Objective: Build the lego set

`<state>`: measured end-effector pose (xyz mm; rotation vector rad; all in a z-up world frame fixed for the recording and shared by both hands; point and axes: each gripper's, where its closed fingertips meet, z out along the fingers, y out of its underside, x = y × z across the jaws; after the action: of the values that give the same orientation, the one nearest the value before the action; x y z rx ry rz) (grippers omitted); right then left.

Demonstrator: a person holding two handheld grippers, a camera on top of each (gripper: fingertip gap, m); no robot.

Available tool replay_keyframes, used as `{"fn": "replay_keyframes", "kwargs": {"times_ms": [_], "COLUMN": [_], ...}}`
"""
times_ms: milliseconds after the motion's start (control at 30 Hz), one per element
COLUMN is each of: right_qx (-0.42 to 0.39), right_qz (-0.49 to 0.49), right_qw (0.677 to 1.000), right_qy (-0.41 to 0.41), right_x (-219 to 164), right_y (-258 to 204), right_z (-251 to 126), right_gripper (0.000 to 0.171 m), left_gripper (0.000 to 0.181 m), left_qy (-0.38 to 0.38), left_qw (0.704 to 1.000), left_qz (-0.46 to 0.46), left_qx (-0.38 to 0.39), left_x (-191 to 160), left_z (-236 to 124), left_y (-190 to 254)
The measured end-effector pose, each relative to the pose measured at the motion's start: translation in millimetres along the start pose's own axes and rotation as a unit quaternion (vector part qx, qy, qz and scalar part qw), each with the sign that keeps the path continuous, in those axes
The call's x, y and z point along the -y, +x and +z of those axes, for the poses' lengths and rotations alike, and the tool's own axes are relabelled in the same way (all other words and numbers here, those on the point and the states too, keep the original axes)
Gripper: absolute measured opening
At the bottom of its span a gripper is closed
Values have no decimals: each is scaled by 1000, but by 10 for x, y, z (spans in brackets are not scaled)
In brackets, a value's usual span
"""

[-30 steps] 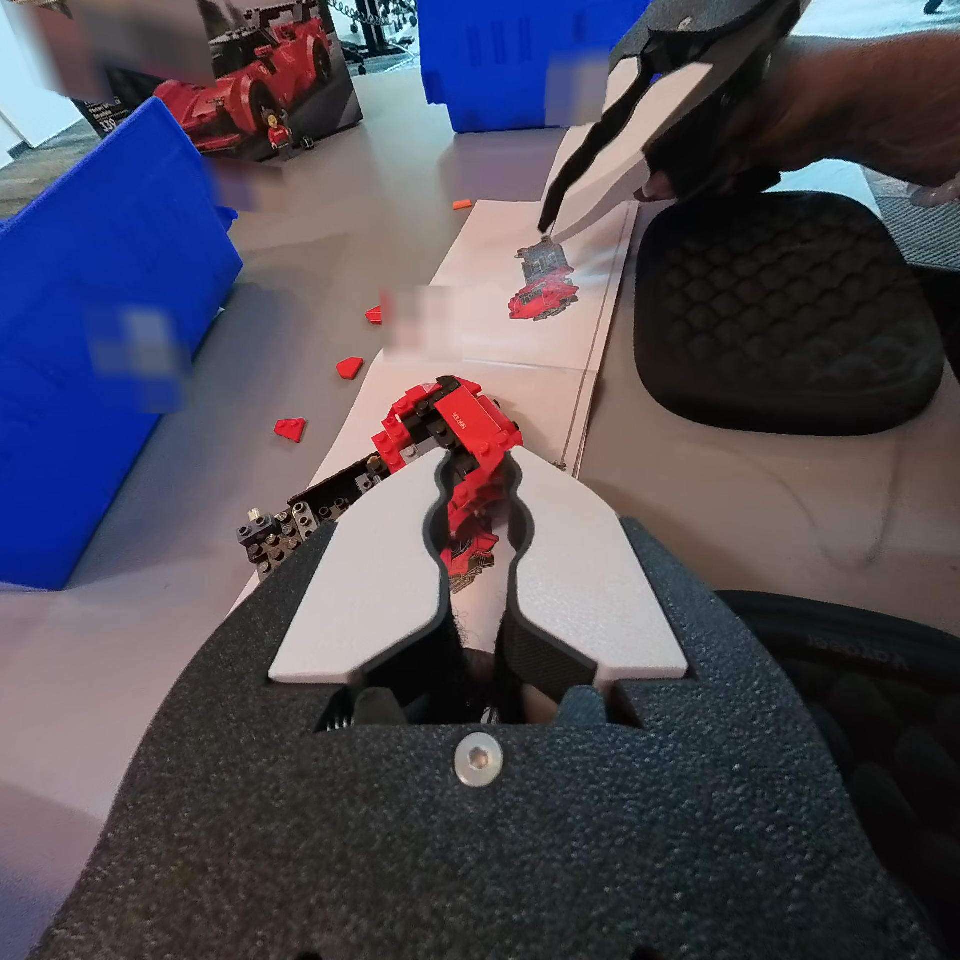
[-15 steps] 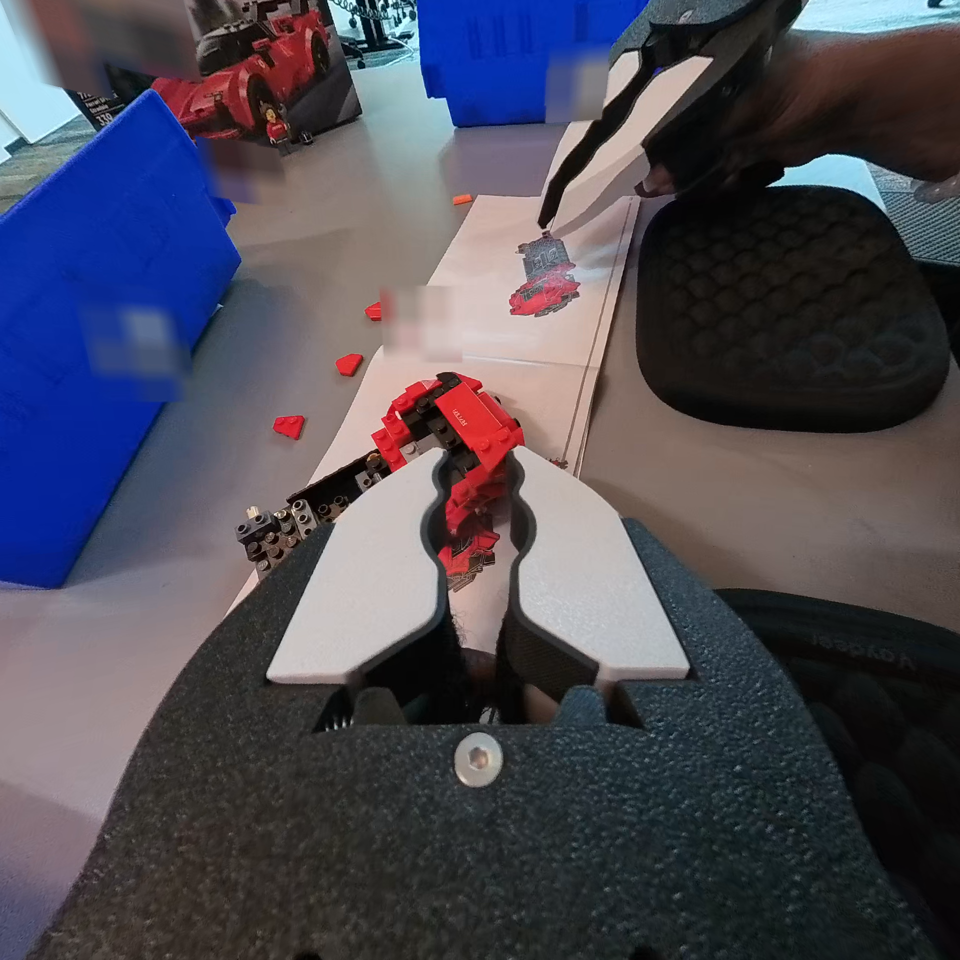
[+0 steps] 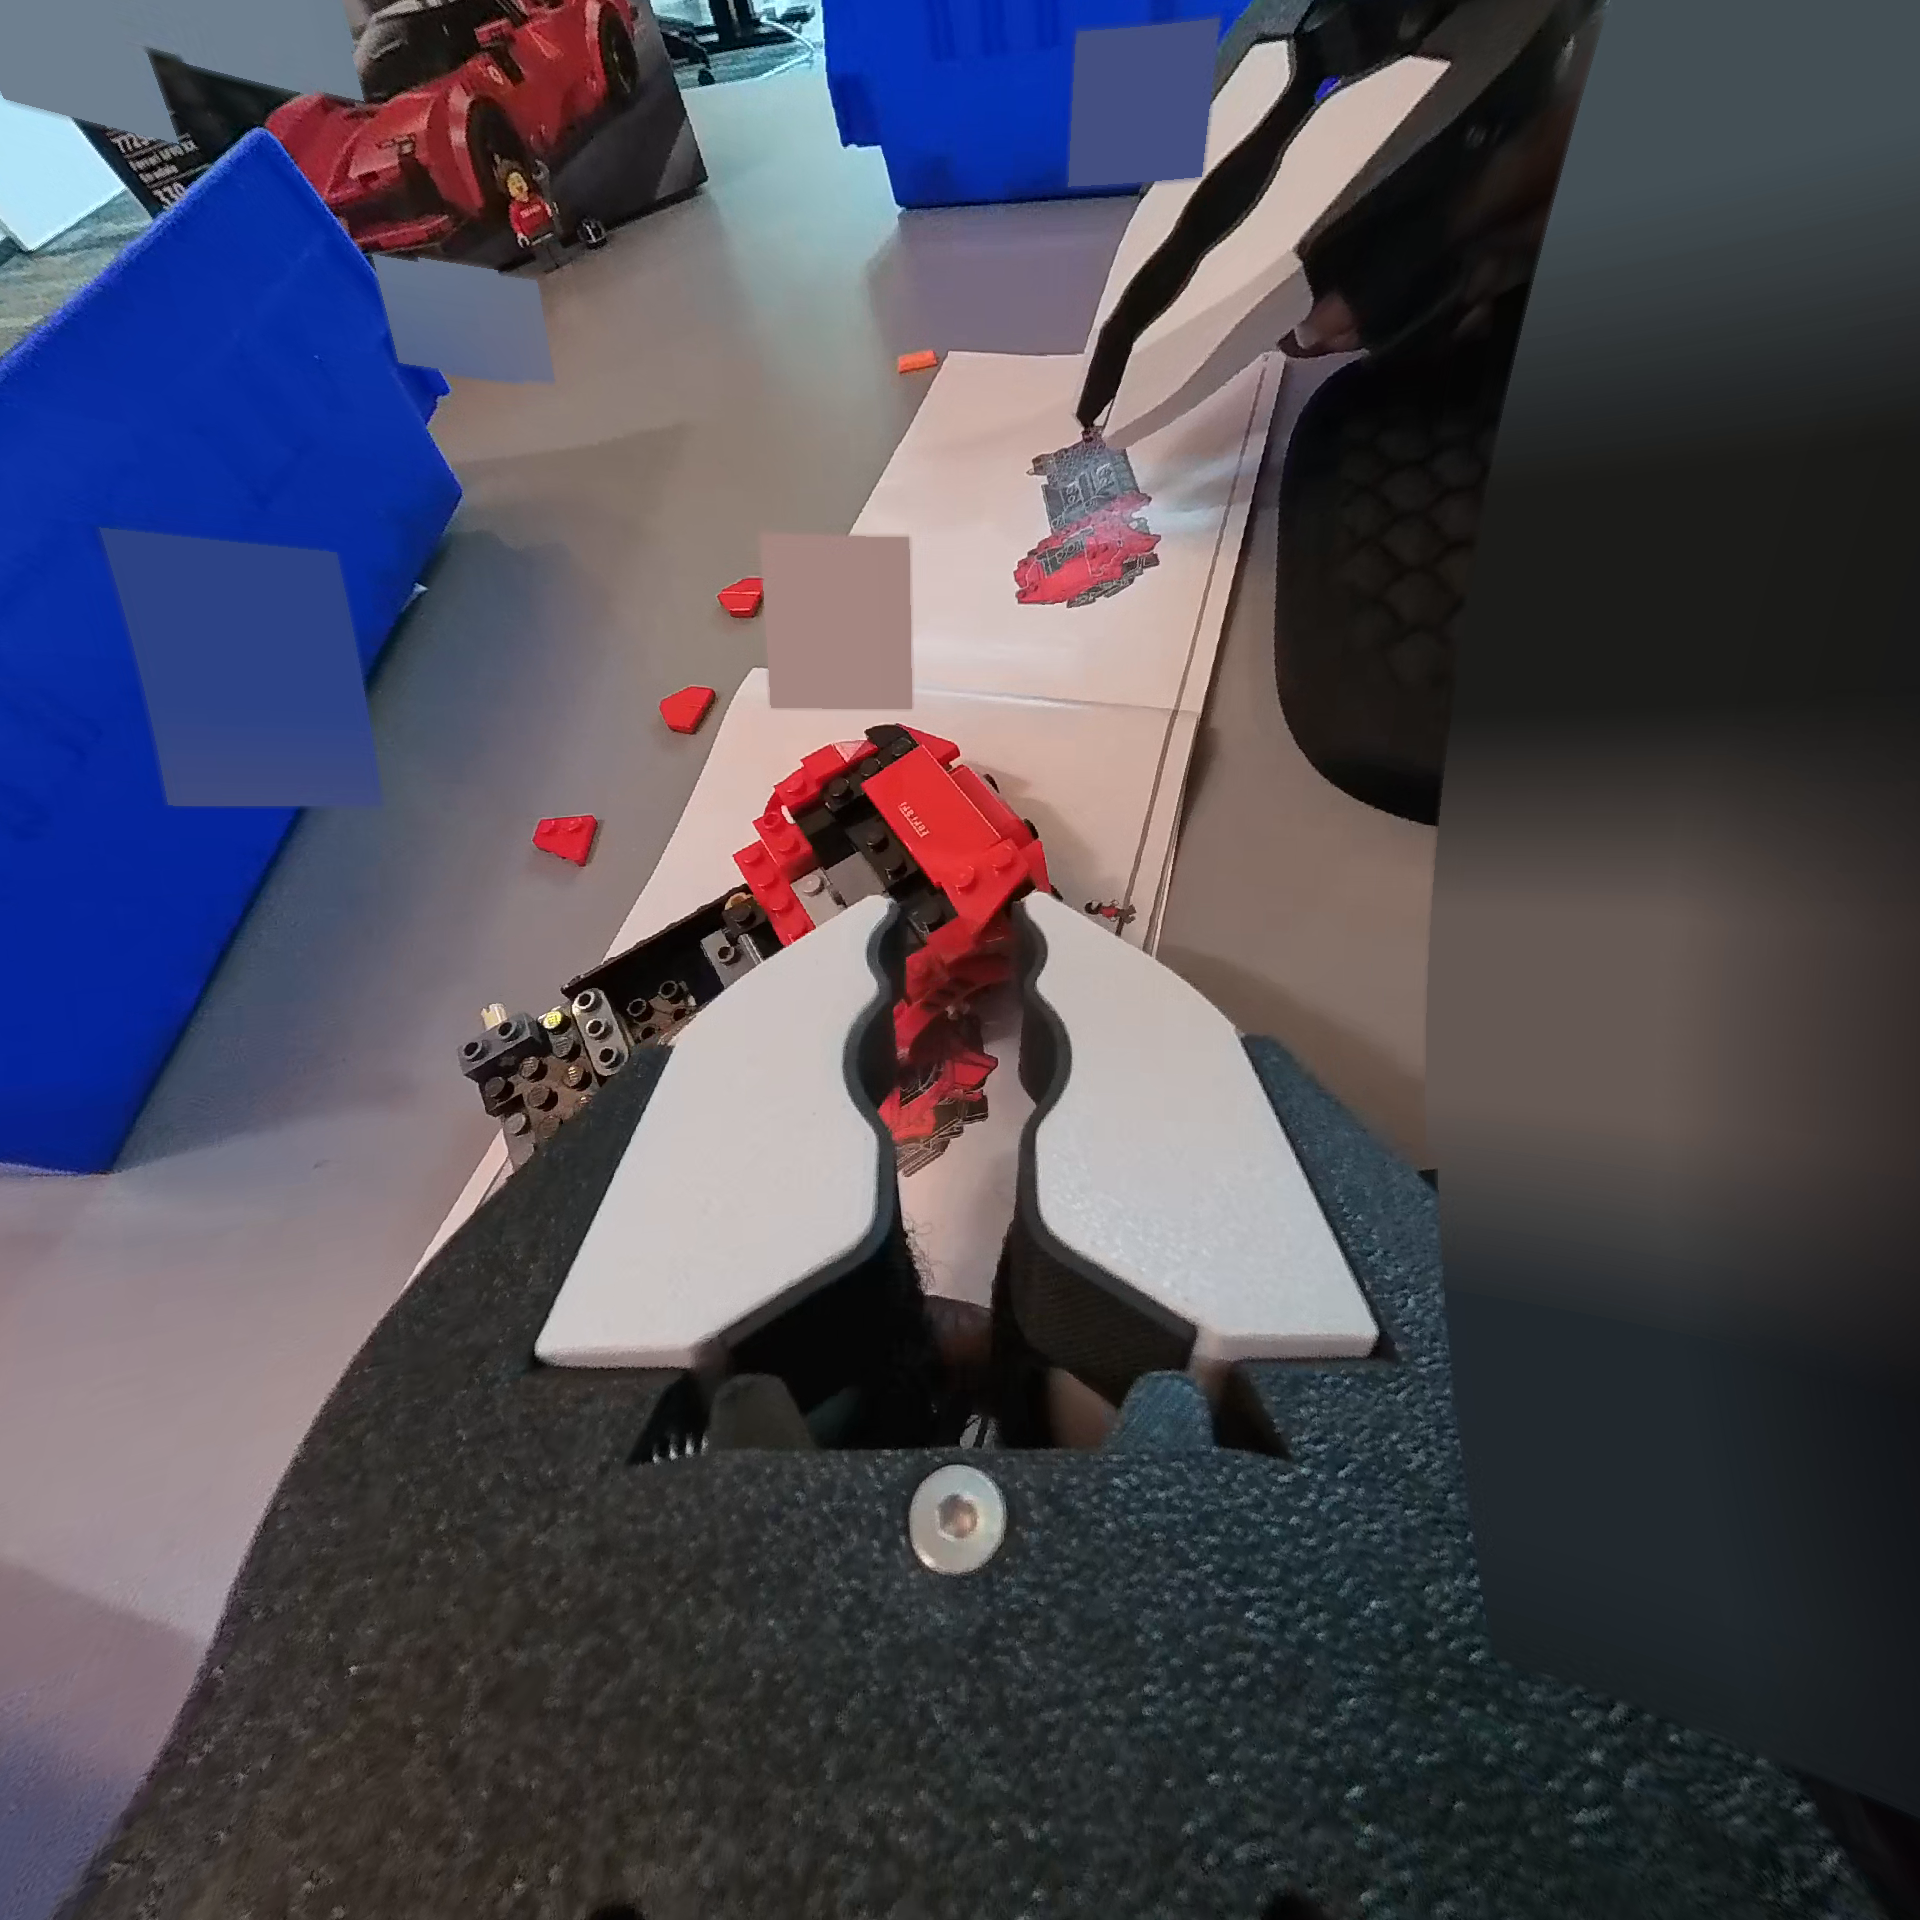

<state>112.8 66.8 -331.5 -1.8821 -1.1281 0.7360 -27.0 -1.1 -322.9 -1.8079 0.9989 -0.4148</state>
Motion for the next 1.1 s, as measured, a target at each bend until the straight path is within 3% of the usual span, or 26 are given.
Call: {"fn": "replay_keyframes", "kwargs": {"times_ms": [467,667,800,867,967,1100], "right_qx": [-14,18,109,117,90,101], "right_qz": [-51,-96,-182,-233,-277,-251], "right_qw": [998,994,977,965,956,962], "right_qy": [22,45,9,-17,-36,-45], "right_x": [33,172,259,253,305,364], "right_y": [-42,-263,-940,-1147,-1205,-1236], "right_z": [-31,-76,131,319,579,716], "right_gripper": [8,17,20,20,17,14], "left_gripper": [16,15,18,21,23,24], "left_qy": [-4,-10,-13,-14,-21,-18], "left_qw": [999,999,1000,999,999,999], "left_qz": [26,29,25,30,39,46], "left_qx": [25,26,11,4,-8,-22], "left_x": [-10,-21,-43,-45,-61,-48], "left_z": [-21,-38,-25,-10,13,21], "left_y": [-25,-27,4,28,72,118]}}
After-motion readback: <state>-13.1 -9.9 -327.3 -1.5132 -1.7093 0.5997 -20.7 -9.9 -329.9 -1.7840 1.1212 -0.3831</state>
